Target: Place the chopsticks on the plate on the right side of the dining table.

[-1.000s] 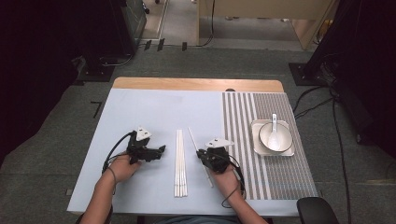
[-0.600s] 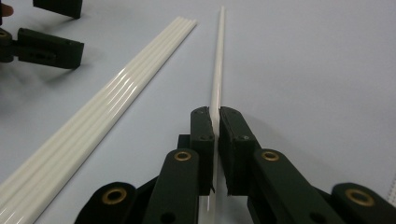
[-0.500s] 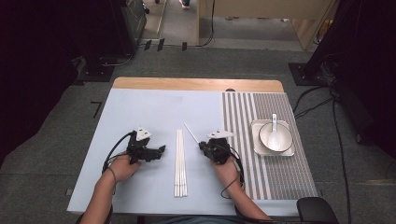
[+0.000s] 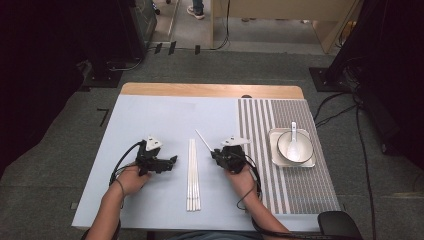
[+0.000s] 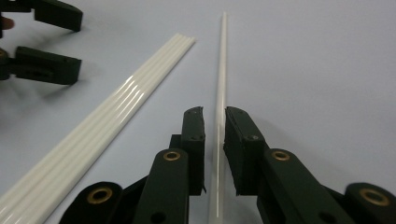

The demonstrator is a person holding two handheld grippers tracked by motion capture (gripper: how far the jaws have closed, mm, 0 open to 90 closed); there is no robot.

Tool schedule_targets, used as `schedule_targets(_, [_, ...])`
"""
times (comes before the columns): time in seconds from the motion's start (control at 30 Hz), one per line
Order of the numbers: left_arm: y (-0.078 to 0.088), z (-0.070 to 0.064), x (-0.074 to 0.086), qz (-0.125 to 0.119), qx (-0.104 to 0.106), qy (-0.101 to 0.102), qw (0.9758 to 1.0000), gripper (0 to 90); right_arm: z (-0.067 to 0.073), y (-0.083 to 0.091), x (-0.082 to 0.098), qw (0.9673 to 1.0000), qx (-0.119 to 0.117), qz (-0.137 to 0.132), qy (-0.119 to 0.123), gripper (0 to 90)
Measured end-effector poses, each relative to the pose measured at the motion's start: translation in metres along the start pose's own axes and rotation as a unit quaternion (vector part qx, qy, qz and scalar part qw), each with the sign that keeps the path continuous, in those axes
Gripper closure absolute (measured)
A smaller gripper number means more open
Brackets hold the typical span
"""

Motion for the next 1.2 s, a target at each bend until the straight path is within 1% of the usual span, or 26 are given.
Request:
schedule_targets(0.07, [0.0, 0.0, 0.0, 0.0, 0.0, 0.0, 1.0, 13.5, 0.002, 0.005, 0.001, 1.0, -0.002, -0.002, 0.004, 77.3])
schedule_targets(0.2, [0.0, 0.0, 0.0, 0.0, 0.0, 0.0, 1.0, 13.5, 0.004, 0.014, 0.005, 0.9999, -0.009, -0.004, 0.004, 77.0])
schedule_targets(0.3, [0.0, 0.0, 0.0, 0.0, 0.0, 0.0, 1.0, 13.5, 0.003, 0.019, 0.009, 0.9999, -0.01, 0.0, 0.007, 76.9])
schedule_targets(0.47, [0.0, 0.0, 0.0, 0.0, 0.0, 0.0, 1.0, 13.5, 0.001, 0.023, 0.016, 0.9999, -0.007, 0.004, 0.006, 77.0])
schedule_targets(0.57, [0.0, 0.0, 0.0, 0.0, 0.0, -0.001, 1.0, 13.5, 0.0, 0.024, 0.02, 1.0, -0.005, 0.008, 0.001, 77.0])
schedule_targets(0.77, [0.0, 0.0, 0.0, 0.0, -0.001, -0.001, 1.0, 13.5, -0.001, 0.022, 0.022, 0.9999, 0.001, 0.013, 0.01, 77.0])
schedule_targets(0.97, [0.0, 0.0, 0.0, 0.0, -0.001, -0.001, 1.0, 13.5, -0.002, 0.02, 0.021, 0.9999, 0.004, 0.013, 0.009, 77.5])
schedule_targets(1.1, [0.0, 0.0, 0.0, 0.0, -0.001, -0.001, 1.0, 13.5, -0.001, 0.019, 0.022, 0.9997, 0.013, 0.012, 0.016, 79.8])
schedule_targets(1.2, [0.0, 0.0, 0.0, 0.001, -0.001, -0.001, 1.0, 13.5, 0.0, 0.019, 0.022, 0.9995, 0.022, 0.014, 0.02, 83.5])
Point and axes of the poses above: each handheld gripper's, and its own axes: y roughly backward along the jaws, x roughly out of its underside, z roughly to its left, the point moved 2 cm from there along -y, roughly forward along the jaws, and after that the axes turned 1 degree about -z, right-handed, at the moved point
